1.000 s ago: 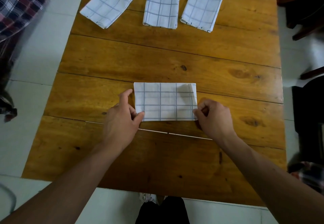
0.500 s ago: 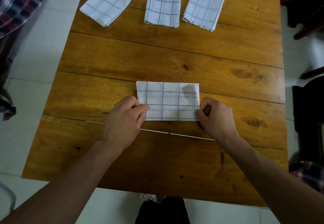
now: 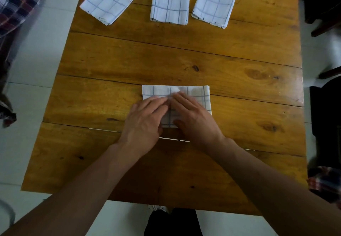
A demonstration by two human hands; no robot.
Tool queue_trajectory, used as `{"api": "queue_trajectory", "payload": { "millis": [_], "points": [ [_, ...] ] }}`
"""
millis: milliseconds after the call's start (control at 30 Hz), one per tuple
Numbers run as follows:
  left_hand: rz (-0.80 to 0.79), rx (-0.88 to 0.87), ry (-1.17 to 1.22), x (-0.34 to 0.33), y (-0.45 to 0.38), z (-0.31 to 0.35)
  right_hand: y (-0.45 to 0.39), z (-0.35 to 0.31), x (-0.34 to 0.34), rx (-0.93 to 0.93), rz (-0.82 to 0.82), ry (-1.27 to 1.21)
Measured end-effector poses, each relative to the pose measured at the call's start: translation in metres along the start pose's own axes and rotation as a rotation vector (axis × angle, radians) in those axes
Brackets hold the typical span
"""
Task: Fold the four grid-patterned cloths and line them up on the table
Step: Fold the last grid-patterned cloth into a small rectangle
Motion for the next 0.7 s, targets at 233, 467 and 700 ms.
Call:
{"api": "queue_trajectory", "payload": {
  "millis": [233, 467, 700],
  "points": [
    [-0.263, 0.02, -0.138, -0.015, -0.012, -0.027, 0.021, 0.042, -0.001, -0.108, -0.245, 0.09],
    [-0.289, 0.095, -0.141, -0.007, -0.018, -0.045, 0.032, 0.068, 0.007, -0.18, -0.368, 0.154],
    [-0.127, -0.221, -0.128, 0.003, -0.007, 0.002, 0.027, 0.044, 0.022, -0.092, -0.231, 0.211]
  ]
}}
Point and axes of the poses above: each hand's wrist, its own y-axis away from the middle knuckle, its own x-axis out of the back of the hand, z = x × y, the point moved 9 cm from there along -y, towards the middle knuckle, and after that the axes turned 13 degrees about x, right-handed, at the moved point
